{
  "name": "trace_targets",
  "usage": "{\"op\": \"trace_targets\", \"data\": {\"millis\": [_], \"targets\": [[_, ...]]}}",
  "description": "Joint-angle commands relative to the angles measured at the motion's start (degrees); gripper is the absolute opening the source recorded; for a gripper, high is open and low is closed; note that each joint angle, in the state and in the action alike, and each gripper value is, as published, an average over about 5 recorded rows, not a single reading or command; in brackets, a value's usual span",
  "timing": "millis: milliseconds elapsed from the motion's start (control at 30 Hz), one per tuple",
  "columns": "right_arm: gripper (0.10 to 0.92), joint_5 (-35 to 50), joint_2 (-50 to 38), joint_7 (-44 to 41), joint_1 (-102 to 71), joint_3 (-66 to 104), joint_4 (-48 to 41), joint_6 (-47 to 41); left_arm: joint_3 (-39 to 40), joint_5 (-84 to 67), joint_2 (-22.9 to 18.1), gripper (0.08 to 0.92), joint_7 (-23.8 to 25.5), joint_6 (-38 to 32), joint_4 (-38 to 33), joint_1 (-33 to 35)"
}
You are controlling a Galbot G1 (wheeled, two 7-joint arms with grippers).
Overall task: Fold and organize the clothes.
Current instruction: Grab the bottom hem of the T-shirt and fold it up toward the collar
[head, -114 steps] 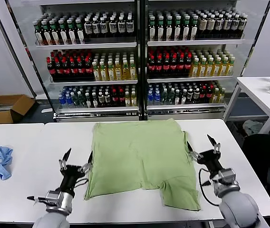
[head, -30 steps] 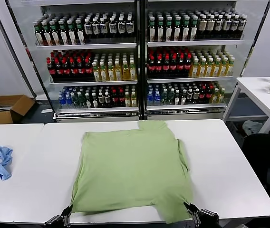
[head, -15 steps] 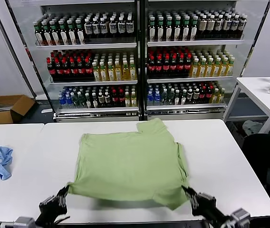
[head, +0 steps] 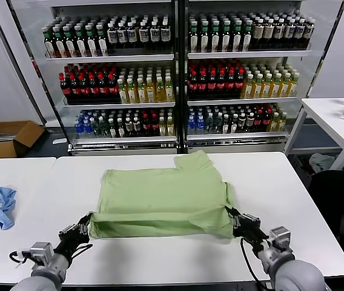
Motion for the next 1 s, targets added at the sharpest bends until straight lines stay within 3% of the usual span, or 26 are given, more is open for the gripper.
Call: {"op": "trace_targets", "data": {"millis": [33,267,567,800,1000], "targets": [[0.113,-1.7,1.6,0.3,5.9,-3.6,-6.6,-0.5,1.8,-0.5,0.4,0.083,1.6,-0.3,8.3,-7.4],[0.125,-3.9,3.4,0.3,6.6,-5.0,-9.5,-0.6,4.6,3.6,-0.5,0.094,2.4,-1.7,12.2,-10.8],[0.360,-3.5,0.7,-0.2,2.6,-1.3,-3.4,-0.6,5.7,8.3,-2.6,0.326,1.5,-3.6,16.9,-13.7],[0.568,-2.2,-3.1,0.6,-7.1,2.6,4.7,-0.5,2.1,3.3,-0.1,0.525,1.5,-1.5,5.6,-4.8],[0.739,-2.3,-0.1,3.9,-6.5,0.0,0.0,-1.3,1.0,-1.1,-0.1,0.698,-0.3,2.7,-3.2,3.0]]}}
